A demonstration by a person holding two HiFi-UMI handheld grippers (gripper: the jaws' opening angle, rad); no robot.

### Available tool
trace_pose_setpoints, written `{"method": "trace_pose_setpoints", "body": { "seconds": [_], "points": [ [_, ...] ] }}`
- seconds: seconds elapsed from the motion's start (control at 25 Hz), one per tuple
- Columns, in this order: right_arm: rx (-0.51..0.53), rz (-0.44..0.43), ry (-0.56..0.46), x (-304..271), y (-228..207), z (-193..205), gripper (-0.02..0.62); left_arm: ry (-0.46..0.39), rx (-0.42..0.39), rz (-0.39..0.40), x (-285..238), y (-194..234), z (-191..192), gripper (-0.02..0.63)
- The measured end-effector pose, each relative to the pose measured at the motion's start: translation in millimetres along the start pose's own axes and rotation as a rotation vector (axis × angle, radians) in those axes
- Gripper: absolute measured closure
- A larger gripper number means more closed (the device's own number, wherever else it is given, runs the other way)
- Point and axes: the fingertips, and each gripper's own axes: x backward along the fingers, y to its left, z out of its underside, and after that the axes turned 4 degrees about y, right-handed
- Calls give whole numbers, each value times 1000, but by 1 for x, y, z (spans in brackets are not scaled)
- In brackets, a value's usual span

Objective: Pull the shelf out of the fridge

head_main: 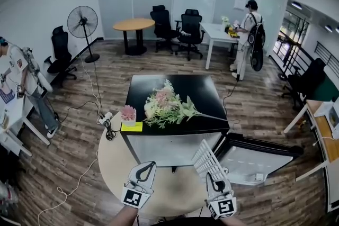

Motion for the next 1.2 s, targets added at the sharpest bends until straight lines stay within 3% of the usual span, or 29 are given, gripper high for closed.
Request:
{"method": "trace_pose_setpoints", "body": {
  "seconds": [1.2],
  "points": [
    [-21, 34, -19, 8, -3, -2, 560, 9, -1, -15, 2, 0, 1, 606]
  ]
}}
